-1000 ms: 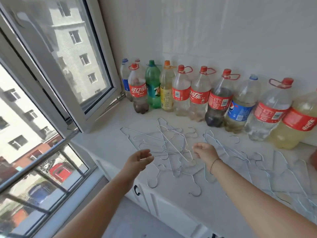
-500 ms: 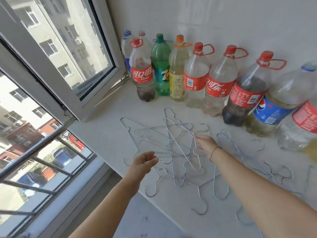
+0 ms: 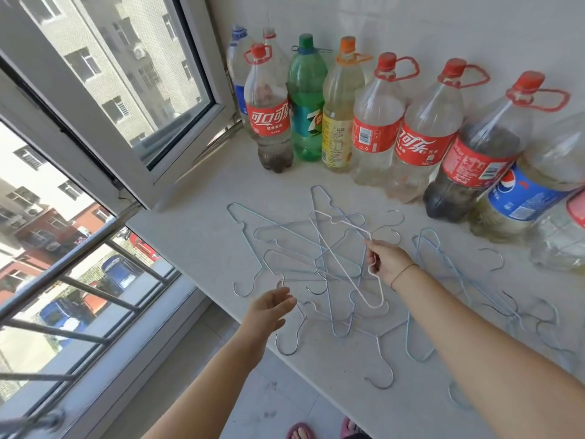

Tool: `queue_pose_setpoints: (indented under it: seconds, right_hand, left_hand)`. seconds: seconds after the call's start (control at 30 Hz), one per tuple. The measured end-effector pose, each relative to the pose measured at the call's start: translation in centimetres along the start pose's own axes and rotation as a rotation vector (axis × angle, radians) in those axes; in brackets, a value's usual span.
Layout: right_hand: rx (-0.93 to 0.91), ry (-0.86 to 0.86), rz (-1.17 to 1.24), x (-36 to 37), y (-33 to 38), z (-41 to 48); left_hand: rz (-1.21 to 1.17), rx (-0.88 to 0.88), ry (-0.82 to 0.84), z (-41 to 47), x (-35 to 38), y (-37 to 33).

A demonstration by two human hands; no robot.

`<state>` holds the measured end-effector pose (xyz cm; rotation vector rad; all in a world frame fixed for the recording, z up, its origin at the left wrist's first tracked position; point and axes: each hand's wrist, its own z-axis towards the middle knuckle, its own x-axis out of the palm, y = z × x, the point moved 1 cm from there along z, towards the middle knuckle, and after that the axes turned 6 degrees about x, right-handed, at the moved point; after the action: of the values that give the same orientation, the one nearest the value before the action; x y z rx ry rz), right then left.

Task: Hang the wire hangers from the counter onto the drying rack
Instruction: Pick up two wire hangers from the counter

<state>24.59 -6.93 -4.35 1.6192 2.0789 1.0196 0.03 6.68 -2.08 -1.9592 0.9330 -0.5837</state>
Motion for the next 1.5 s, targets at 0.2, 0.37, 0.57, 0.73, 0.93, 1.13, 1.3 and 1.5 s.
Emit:
queue_pose_setpoints:
  seconds: [0.2,0.37,0.57,0.73,0.93,1.13,1.3,1.5]
  right_hand:
    - [-0.089,0.196,-0.009,0.5,-0.5,-4.2]
    - [-0.101,0.223,-0.07,0.3,-2.7,-6.8]
    - [-0.061,0.209,-0.044,-0.2,-5.0,-8.6]
    - [-0.057,0.213,-0.075,-0.3,-6.0,-9.4]
    - [-0.092,0.223,-0.127,-0.4,-6.3,-10.1]
    - [-0.122,0.219,-0.15,-0.8,-5.2,-10.5]
    - [-0.146,0.208,-0.13,-1.1,-3.9,-10.9]
    - [-0.188,0.209,-0.116,-0.9,-2.9,-11.6]
  left_hand:
    - [-0.125,-0.052,0.043,-1.3,1.0,1.8]
    - [-0.184,-0.071,0.025,-2.2,0.4,3.0]
    - [-0.288,-0.153,0.004,-0.9,0.7,2.9]
    - [-0.37,-0.211,0.02,0.2,1.2,2.2]
    - [-0.36,-0.313,0.117,1.2,1.0,1.1]
    - [-0.278,-0.352,0.27,1.8,0.5,-0.9]
    - [-0.097,-0.275,0.317,1.8,0.3,-2.0]
    - [-0.207,-0.111,0.401,1.0,1.8,-2.5]
